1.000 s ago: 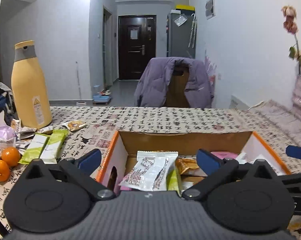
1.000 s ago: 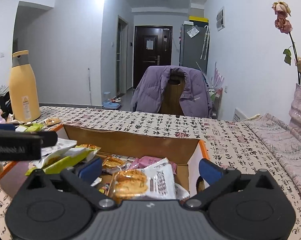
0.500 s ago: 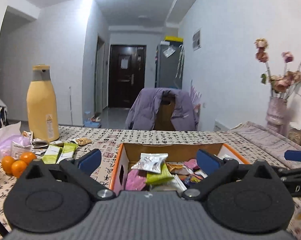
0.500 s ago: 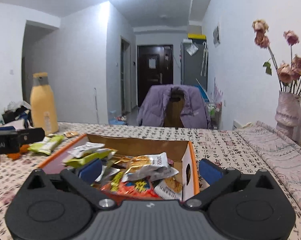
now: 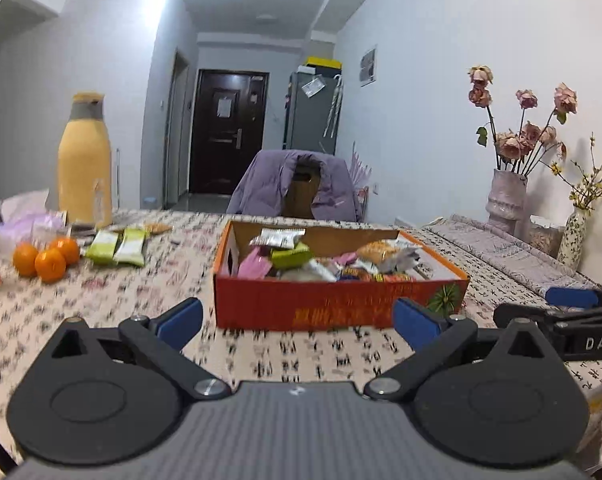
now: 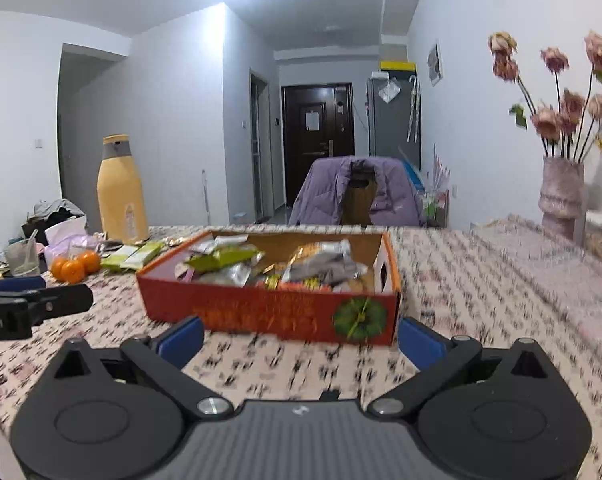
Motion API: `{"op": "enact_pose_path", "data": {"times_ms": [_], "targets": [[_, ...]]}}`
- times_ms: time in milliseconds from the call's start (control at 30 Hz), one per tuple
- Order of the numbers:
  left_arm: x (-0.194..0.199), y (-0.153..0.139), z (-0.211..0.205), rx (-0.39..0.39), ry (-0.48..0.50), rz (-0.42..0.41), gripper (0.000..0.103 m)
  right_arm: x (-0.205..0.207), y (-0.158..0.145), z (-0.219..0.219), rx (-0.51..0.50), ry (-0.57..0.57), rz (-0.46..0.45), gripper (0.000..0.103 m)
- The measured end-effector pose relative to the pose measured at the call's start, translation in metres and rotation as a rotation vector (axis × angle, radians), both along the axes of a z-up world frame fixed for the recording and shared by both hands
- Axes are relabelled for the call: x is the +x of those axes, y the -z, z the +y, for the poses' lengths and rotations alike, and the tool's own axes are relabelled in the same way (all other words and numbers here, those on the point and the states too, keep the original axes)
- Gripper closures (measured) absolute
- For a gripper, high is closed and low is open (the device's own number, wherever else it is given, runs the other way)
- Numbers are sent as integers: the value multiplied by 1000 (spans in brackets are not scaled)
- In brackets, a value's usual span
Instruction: Organize snacks
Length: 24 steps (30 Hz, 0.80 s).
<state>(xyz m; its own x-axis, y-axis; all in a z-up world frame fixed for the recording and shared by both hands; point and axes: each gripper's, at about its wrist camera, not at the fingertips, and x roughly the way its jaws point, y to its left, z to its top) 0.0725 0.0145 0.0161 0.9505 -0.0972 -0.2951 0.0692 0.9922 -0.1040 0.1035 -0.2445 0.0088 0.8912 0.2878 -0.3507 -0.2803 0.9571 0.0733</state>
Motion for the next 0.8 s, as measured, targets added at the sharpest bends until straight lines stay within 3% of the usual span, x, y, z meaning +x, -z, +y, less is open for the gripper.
{"op": "enact_pose_path", "data": {"times_ms": [433,800], "targets": [[-7,34,2,4,9,87,0,-14,31,2,4,4,89,0],[-8,37,3,8,7,97,0,-15,34,2,6,5,99,0]]}}
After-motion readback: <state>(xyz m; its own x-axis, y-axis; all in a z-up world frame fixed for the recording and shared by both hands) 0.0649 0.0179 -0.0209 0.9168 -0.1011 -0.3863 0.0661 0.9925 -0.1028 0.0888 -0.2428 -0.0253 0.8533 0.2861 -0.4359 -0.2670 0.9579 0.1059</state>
